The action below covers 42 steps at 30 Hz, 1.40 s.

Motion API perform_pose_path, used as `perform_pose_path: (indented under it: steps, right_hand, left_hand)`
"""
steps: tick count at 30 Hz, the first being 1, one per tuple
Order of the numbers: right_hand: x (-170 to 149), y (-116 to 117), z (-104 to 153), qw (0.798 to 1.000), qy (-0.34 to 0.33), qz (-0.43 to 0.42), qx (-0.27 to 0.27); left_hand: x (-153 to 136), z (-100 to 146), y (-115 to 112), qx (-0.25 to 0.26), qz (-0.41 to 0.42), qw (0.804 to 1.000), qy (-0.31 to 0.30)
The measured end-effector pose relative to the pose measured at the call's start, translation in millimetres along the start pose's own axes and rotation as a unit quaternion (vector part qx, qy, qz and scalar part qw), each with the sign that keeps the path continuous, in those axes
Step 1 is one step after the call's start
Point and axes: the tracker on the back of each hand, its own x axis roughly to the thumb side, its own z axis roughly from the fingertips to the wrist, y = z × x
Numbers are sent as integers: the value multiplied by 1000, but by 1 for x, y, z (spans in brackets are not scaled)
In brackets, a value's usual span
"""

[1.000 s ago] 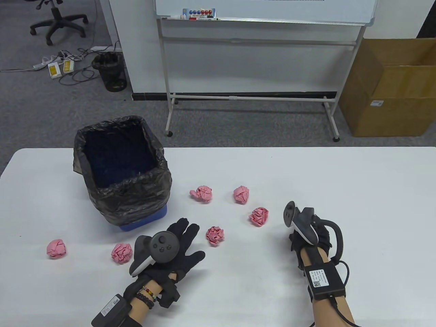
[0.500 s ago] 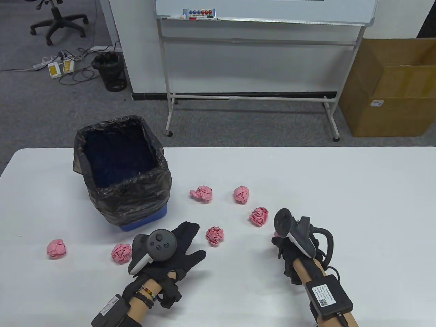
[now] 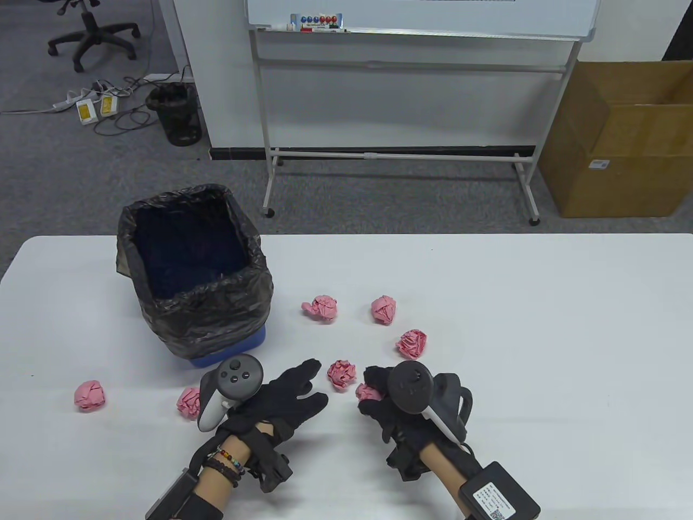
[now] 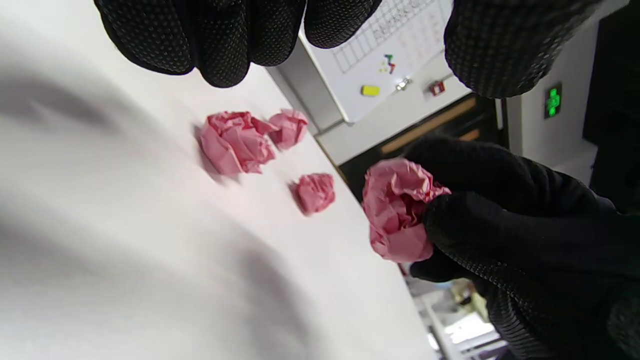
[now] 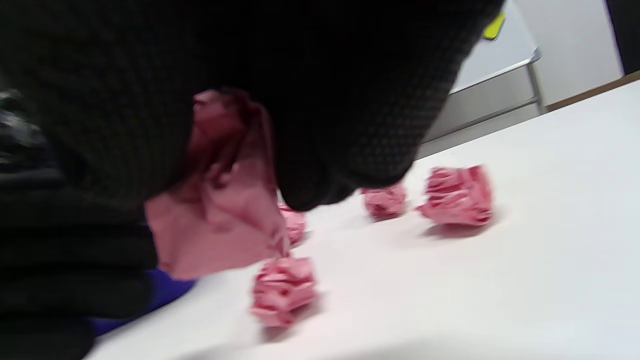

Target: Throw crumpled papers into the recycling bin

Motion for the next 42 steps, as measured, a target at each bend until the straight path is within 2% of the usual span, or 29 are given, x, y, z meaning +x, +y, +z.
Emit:
perform_pose_path:
  steps: [6, 12, 18, 25, 32, 37, 42]
  right_hand:
    - [20, 4, 7, 998, -45, -44, -1]
    - [29, 9, 10, 994, -82, -72, -6]
    - [32, 13, 12, 993, -93, -77, -18]
    - [18, 12, 14, 995, -80, -60, -4]
    - [-4, 13, 17, 997, -69, 24, -8]
    - [-19, 18, 21, 996, -53, 75, 3]
    - [-27, 19, 25, 994, -48, 100, 15]
  left_hand:
    - [-4, -2, -4, -32, 74, 997, -2]
    - [-3, -5, -9, -58, 91, 994, -10]
    - [-2, -6, -10, -55, 114, 992, -4]
    - [0, -4, -1, -22, 73, 997, 8]
    - [11, -1, 13, 28, 0, 999, 27]
    - [27, -3, 22, 58, -26, 998, 27]
    - [60, -8, 43, 93, -61, 994, 3]
